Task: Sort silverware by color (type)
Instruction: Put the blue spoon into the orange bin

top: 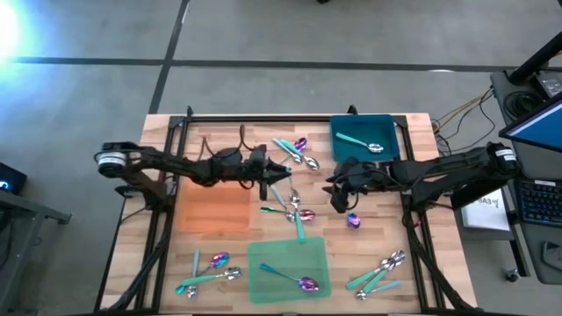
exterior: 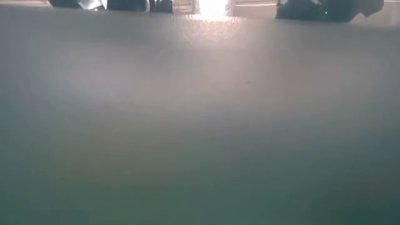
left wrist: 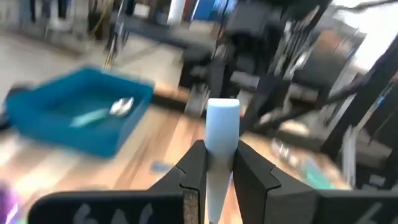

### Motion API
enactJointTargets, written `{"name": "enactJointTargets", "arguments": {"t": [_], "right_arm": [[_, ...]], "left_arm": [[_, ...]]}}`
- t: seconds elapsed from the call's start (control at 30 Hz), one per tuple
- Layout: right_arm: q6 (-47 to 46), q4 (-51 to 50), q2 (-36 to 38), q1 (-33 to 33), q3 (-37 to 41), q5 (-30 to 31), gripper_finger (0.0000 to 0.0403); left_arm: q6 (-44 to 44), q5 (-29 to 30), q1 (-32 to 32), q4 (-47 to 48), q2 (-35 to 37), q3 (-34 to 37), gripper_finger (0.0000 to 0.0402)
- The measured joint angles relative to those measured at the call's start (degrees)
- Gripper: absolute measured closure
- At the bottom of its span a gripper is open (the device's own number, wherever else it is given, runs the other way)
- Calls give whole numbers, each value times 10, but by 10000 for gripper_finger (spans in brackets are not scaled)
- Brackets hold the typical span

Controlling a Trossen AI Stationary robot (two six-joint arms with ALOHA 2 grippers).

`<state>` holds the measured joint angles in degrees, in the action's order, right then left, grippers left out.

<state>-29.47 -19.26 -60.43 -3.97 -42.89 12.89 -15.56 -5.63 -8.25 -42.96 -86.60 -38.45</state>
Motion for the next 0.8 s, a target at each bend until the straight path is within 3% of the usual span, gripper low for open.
{"name": "enactJointTargets", "arguments": {"t": [0.1,0.3,0.5,0.67,0.8], "right_arm": [[-39,-39,-1,0,0,10,248],[-70,-42,-33,5,0,39,255],[-80,-21,-80,41,0,57,257],[-80,-2,-103,82,0,58,260],[-70,14,-112,110,0,54,265]], "left_arm": [[13,0,-2,118,65,-8,368],[39,1,0,514,187,-94,368],[28,27,2,867,226,-216,368],[-6,34,2,991,228,-236,368],[-13,34,2,1014,221,-211,368]]}}
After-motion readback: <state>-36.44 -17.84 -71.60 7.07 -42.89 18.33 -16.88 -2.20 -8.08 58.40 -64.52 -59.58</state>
